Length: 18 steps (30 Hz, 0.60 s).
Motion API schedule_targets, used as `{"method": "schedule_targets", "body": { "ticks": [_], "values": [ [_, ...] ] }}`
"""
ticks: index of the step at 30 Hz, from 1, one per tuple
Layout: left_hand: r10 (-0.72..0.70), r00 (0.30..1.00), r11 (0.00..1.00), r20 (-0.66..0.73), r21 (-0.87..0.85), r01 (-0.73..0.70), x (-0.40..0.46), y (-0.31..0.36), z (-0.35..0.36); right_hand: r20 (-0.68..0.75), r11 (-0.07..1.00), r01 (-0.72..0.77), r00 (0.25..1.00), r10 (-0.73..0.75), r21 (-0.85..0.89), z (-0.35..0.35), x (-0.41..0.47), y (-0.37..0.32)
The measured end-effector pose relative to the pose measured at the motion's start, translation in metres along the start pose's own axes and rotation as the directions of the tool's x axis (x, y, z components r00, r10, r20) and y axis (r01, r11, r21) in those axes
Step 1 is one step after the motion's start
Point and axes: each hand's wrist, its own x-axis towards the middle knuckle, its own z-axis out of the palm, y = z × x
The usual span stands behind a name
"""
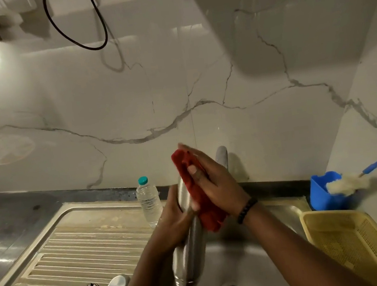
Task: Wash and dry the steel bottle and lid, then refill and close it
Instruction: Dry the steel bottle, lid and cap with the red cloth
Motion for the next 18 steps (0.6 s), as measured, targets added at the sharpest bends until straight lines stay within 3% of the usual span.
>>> {"method": "schedule_targets", "body": {
  "ticks": [2, 5, 7, 11, 13, 14, 16, 17, 18],
  "values": [
    [0.025, 0.998, 0.999, 0.051, 0.029, -0.026, -0.002, -0.007, 0.001, 0.147, 0.964, 0.075, 0.988, -0.038, -0.257, -0.003, 0.008, 0.004],
    [0.051, 0.999, 0.994, -0.009, 0.1, -0.05, -0.003, -0.014, 0.003, 0.301, 0.925, 0.154, 0.952, -0.045, -0.347, -0.001, 0.016, 0.01],
    [0.041, 0.997, 0.991, -0.064, 0.13, -0.032, -0.002, -0.011, 0.003, 0.203, 0.952, 0.077, 0.979, -0.015, -0.298, 0.005, 0.014, 0.008],
    [0.017, 0.996, 0.992, -0.089, 0.122, -0.006, -0.003, -0.012, 0.006, 0.048, 0.903, -0.026, 0.998, 0.052, -0.429, 0.014, 0.02, 0.007],
    [0.033, 0.991, 0.993, -0.132, 0.113, -0.019, -0.008, -0.011, 0.008, 0.008, 0.955, -0.116, 0.992, 0.123, -0.273, 0.013, 0.023, 0.003],
    [0.044, 0.987, 0.995, -0.153, 0.091, -0.03, -0.01, -0.008, 0.008, -0.029, 0.979, -0.183, 0.983, 0.181, -0.095, 0.01, 0.023, 0.001],
    [0.052, 0.984, 0.997, -0.171, -0.046, -0.061, -0.009, -0.003, 0.003, -0.081, 0.893, -0.243, 0.953, 0.293, 0.38, 0.011, 0.016, 0.001],
    [0.045, 0.98, 0.987, -0.195, -0.143, -0.074, -0.006, 0.001, 0.0, -0.073, 0.816, -0.213, 0.952, 0.297, 0.537, 0.015, 0.01, 0.004],
    [0.024, 0.97, 0.968, -0.24, -0.235, -0.082, -0.001, 0.004, -0.004, -0.074, 0.81, -0.175, 0.963, 0.259, 0.56, 0.023, 0.003, 0.007]
  ]
}}
